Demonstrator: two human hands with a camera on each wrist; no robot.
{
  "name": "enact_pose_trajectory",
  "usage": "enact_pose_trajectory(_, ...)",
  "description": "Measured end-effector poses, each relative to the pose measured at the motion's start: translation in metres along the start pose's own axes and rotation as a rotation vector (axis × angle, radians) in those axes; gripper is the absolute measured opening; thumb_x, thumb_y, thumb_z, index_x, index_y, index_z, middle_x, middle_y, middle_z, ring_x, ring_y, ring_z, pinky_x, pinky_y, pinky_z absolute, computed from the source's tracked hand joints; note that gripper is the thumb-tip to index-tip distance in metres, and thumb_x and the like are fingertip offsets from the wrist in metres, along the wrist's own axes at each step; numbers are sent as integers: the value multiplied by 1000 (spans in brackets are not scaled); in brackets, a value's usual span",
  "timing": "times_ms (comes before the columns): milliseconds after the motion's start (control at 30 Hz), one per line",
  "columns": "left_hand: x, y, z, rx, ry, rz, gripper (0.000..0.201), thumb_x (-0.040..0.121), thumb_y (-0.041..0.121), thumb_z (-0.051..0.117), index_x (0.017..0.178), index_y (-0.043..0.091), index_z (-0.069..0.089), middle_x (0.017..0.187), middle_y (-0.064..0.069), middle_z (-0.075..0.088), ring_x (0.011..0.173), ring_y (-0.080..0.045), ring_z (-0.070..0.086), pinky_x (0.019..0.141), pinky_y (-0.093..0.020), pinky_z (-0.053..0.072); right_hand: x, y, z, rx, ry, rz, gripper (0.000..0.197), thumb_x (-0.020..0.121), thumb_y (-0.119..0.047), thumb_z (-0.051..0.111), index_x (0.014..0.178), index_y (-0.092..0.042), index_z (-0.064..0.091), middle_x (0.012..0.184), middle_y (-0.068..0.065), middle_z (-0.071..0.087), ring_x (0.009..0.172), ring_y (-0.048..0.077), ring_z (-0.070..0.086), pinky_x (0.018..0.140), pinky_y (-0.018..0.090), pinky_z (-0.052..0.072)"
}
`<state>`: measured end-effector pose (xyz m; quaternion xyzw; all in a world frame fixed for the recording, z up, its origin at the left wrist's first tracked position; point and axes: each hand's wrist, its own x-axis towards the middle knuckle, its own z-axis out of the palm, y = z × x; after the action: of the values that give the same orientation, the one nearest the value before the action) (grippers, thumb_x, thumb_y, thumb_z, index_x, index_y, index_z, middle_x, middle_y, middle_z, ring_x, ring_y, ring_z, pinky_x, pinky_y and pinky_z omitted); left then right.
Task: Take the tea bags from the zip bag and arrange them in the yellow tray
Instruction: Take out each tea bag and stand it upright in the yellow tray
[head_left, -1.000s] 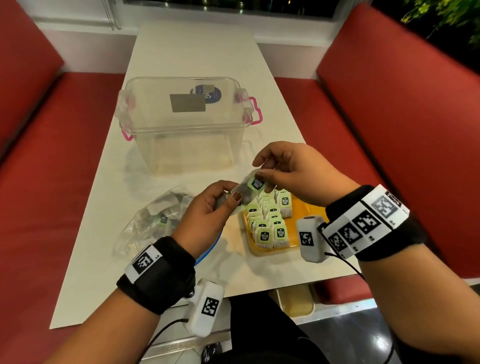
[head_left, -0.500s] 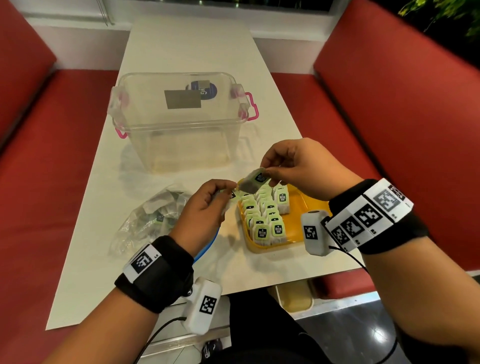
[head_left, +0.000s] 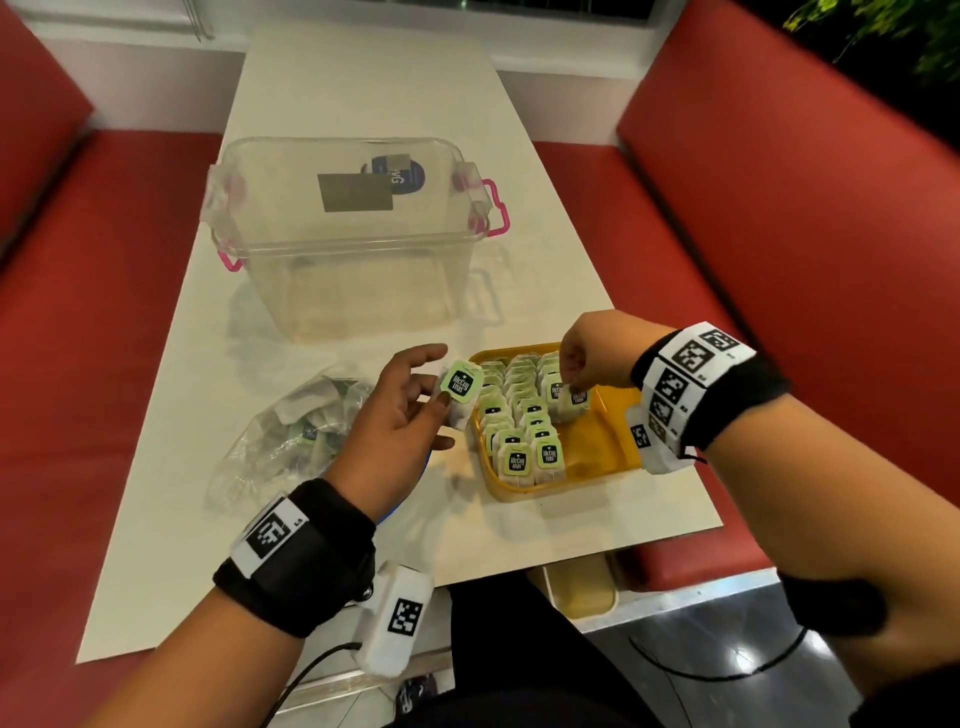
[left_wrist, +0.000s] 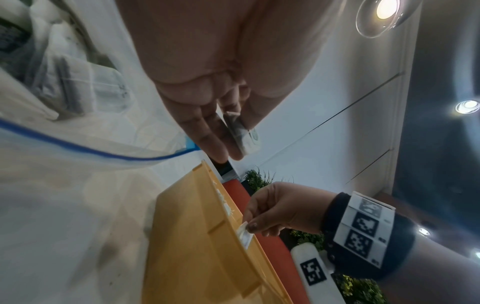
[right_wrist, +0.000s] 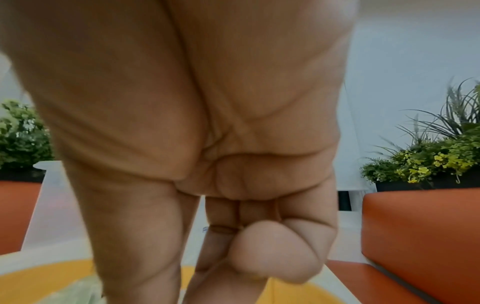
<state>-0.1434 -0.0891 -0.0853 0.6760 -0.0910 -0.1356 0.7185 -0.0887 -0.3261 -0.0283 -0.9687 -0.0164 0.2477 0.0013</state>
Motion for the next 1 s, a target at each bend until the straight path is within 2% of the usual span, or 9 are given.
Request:
enact_pose_trajectory(100,0,-2,-1,8,-11,-3,39,99,3,45,122,35,49,95,-4,62,84,-14,65,68,-28,52,7,-2,5,37,-29,18,12,83,-13,71,94,-9,71,84,2,68,72,18,65,63,27,53)
enact_pose_trajectory(200,0,-4,-1,8,-13,-8,39,99,2,45,123,33,48,95,-3,62,84,-13,65,68,-28,52,12,-2,8,96,-41,38,11,84,-5,69,95,-4,70,91,10,72,72,23,71,66,30,58)
enact_pose_trajectory(400,1,-5,-1,5,-21,-7,41,98,1,44,122,34,48,94,-1,63,84,-13,66,69,-28,52,17,-4,14,122,-77,47,19,84,-1,66,103,2,68,91,10,71,73,21,69,74,33,59)
enact_pose_trajectory(600,3,-8,0,-41,-25,-2,42,96,-2,50,121,32,48,93,-4,63,83,-17,68,73,-29,53,9,-2,5,134,1,58,12,86,-9,67,97,-4,68,92,9,72,72,22,72,72,35,60)
enact_pose_trajectory(700,4,-7,3,-71,-23,-5,42,93,-1,56,123,27,47,91,-1,64,80,-17,68,75,-31,55,-5,-7,-9,223,125,-11,9,89,-20,66,89,-12,66,78,1,69,61,14,70,60,27,57)
enact_pose_trajectory(767,6,-6,6,-82,-25,-3,41,92,0,58,123,25,47,92,0,65,79,-16,69,74,-30,55,-18,-17,-18,358,140,-89,15,90,-31,63,88,-16,65,70,-2,70,57,9,69,57,23,53)
enact_pose_trajectory(833,7,-4,9,-75,-28,8,42,91,2,59,125,24,49,94,-1,67,81,-19,70,73,-28,53,-29,-29,-23,474,98,-182,20,89,-35,64,93,-16,67,76,-1,72,60,8,69,57,23,55)
enact_pose_trajectory(900,8,-2,11,-56,-29,19,42,91,3,61,126,23,50,97,-5,68,82,-21,70,72,-27,52,-36,-40,-24,496,66,-264,18,87,-31,68,96,-16,68,81,1,73,64,11,70,60,27,59)
enact_pose_trajectory(1000,10,-2,11,-48,-19,23,43,90,5,63,126,26,51,103,-8,68,86,-22,70,76,-30,54,-40,-44,-21,516,111,-306,11,86,-17,69,95,-11,68,72,2,72,62,13,70,64,31,60)
